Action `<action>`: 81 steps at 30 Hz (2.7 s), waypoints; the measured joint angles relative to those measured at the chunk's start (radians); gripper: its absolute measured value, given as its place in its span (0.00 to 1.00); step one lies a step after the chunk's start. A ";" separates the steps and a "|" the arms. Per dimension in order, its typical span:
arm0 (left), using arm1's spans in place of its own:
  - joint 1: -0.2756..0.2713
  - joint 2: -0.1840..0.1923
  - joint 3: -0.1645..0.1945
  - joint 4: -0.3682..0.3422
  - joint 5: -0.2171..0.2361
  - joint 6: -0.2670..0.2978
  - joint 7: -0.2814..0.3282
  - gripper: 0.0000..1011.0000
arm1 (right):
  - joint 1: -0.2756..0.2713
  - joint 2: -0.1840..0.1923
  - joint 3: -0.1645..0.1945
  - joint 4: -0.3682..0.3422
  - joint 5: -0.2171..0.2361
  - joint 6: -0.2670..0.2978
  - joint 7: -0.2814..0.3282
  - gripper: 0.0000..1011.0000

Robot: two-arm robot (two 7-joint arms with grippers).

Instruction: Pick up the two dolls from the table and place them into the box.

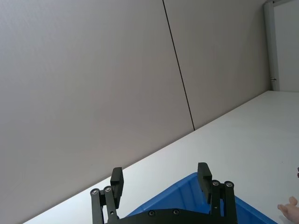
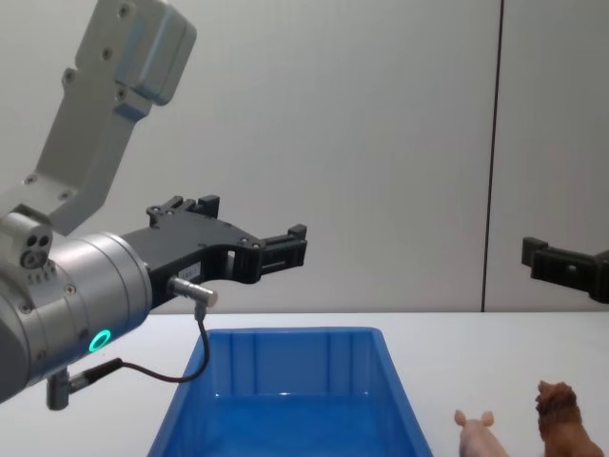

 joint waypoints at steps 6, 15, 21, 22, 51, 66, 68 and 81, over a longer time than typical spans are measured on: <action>0.000 0.000 0.000 0.000 0.000 0.000 0.000 0.99 | 0.000 0.000 0.000 0.000 0.000 0.000 0.000 0.99; 0.000 0.000 0.000 0.000 0.000 0.000 0.000 0.99 | -0.004 0.013 0.009 0.005 0.009 0.015 0.018 0.99; 0.000 0.000 0.000 0.000 0.000 0.000 0.000 0.99 | -0.017 0.032 0.018 0.006 0.017 0.044 0.038 0.99; 0.000 0.000 0.000 0.000 0.000 0.000 0.000 0.99 | -0.023 0.040 0.021 0.006 0.020 0.053 0.044 0.99; 0.000 0.000 0.000 0.000 0.000 0.000 0.000 0.99 | -0.088 0.083 0.025 0.032 0.027 0.235 0.089 0.99; 0.000 0.000 0.000 0.000 0.000 0.000 0.000 0.99 | -0.055 0.049 0.012 0.099 0.039 0.289 0.103 0.76; 0.000 0.000 0.000 0.000 0.000 0.000 0.000 0.99 | -0.050 0.044 0.011 0.107 0.045 0.293 0.104 0.70; 0.000 0.000 0.000 0.000 0.000 0.000 0.000 0.99 | -0.026 0.029 0.018 0.131 0.072 0.282 0.097 0.30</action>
